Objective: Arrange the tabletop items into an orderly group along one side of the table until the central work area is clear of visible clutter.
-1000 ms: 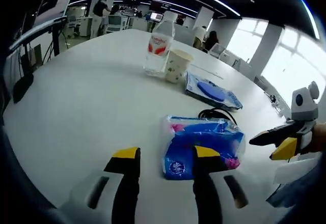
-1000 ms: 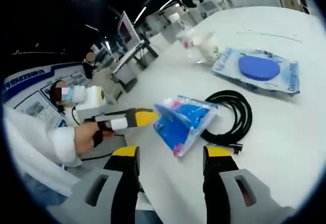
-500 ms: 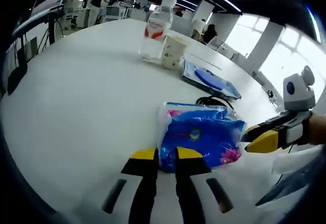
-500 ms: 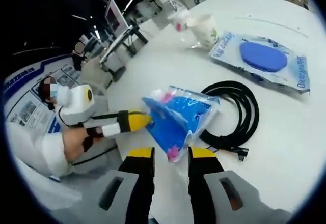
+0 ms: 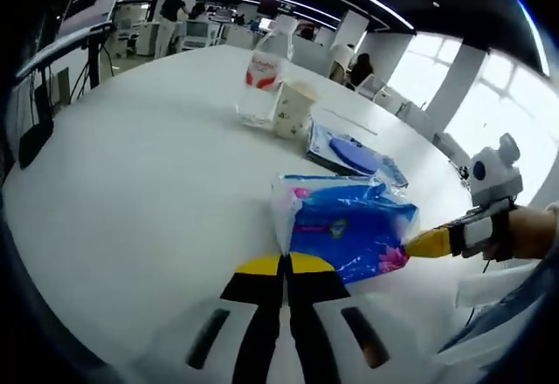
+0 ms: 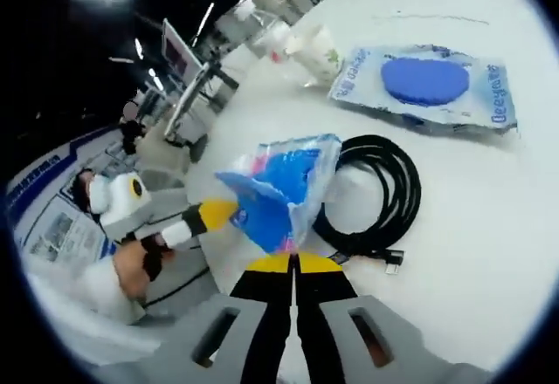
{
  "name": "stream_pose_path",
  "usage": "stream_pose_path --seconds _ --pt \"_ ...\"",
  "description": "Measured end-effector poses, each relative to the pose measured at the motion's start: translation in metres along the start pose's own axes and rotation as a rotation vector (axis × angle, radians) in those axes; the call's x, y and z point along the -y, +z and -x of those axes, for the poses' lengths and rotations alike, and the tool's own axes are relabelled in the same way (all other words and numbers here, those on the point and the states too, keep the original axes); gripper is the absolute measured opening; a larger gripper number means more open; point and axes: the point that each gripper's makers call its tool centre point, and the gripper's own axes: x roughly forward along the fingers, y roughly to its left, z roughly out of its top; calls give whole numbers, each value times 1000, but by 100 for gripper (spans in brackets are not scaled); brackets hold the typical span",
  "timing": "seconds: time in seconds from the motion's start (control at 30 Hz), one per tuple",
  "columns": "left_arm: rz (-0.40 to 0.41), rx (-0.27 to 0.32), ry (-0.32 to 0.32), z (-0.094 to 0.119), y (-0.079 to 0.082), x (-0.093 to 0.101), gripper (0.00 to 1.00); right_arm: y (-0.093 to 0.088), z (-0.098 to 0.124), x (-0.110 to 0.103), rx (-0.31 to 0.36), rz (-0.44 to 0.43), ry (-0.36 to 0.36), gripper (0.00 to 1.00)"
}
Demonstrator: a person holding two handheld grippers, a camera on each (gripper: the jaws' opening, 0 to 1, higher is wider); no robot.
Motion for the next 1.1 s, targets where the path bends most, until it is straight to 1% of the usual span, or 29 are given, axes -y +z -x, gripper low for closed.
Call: stream_pose_path --seconds 0.03,0.1,0.17,0.23,0.3,0.4,0.5,0.57,0.6,0.87,0.97,1.1 --pt "9 3 -16 -1 2 5 0 6 6 1 27 -29 14 0" --pt "-6 -8 -45 -4 2 15 0 17 17 4 84 -64 26 0" --pt "-23 -22 -69 -7 3 27 0 23 29 8 119 -78 23 0" --pt "-27 -25 -82 -10 4 34 0 25 35 10 132 -73 19 0" --pt "-39 -26 -111 -17 9 47 0 29 49 16 168 -75 3 0" --pt "-45 -26 -133 -24 16 61 0 33 61 24 207 -98 -3 0" --pt "-56 -37 -164 -31 21 76 0 35 75 32 240 -99 -24 0" --pt "-78 -42 -184 -34 23 83 0 38 83 38 263 -109 -36 0" --pt "-100 -46 -201 -37 26 91 0 39 86 40 272 -114 -38 0" --pt "-154 -68 -240 -53 34 115 0 49 108 56 349 -148 -59 0" --pt "-171 -82 -257 -58 37 124 0 50 114 60 365 -155 -67 0" --pt "-212 -100 -286 -67 41 141 0 52 128 71 403 -182 -83 0"
